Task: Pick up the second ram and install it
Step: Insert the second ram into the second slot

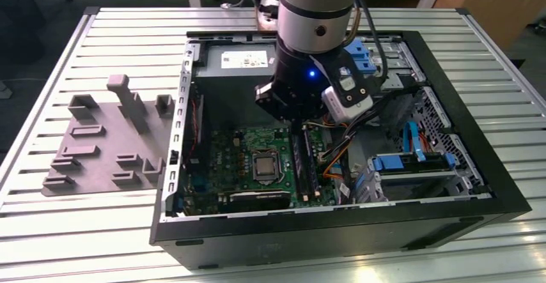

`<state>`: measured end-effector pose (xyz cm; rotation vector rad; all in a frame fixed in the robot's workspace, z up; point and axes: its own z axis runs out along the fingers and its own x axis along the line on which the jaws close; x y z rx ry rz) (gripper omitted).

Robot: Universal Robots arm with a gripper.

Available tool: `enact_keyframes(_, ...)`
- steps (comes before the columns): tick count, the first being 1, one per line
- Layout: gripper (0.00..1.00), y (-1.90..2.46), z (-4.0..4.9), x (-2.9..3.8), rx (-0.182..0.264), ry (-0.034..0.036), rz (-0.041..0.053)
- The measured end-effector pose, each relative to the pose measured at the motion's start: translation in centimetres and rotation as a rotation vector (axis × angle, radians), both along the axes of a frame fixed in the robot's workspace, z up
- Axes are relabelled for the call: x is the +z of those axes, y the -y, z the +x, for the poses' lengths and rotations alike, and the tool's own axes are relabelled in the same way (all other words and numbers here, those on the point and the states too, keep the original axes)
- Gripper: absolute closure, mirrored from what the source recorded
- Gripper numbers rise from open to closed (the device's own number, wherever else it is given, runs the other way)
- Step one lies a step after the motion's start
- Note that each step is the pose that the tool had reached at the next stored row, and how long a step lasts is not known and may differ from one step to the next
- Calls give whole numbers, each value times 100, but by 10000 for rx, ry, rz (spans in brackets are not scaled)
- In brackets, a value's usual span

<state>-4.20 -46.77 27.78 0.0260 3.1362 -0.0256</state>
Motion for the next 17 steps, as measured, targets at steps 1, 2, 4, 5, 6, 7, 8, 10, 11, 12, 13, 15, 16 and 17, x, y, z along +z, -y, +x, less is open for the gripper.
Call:
enact_keyframes(1, 89, 0, 0, -5, 0, 0, -1)
enact_keyframes(2, 89, 0, 0, -10, -1, 0, 0)
enact_keyframes(4, 89, 0, 1, -21, 0, 1, 0)
enact_keyframes(5, 89, 0, 1, -25, 0, 0, 0)
enact_keyframes(6, 89, 0, 1, -37, 0, 0, 0)
enact_keyframes(7, 89, 0, 1, -42, 0, 0, 0)
enact_keyframes(8, 89, 0, 2, -47, 0, 0, 0)
enact_keyframes(10, 89, 0, 2, -56, 0, 0, 0)
enact_keyframes(11, 89, 1, 3, -64, 0, 0, 0)
enact_keyframes(12, 89, 1, 3, -68, 0, 0, 0)
enact_keyframes(13, 89, 1, 3, -73, 0, 0, 0)
enact_keyframes(15, 89, 2, 4, -82, 0, 0, 0)
enact_keyframes(16, 89, 2, 5, -86, 0, 0, -1)
enact_keyframes(17, 89, 2, 6, -90, 0, 0, 0)
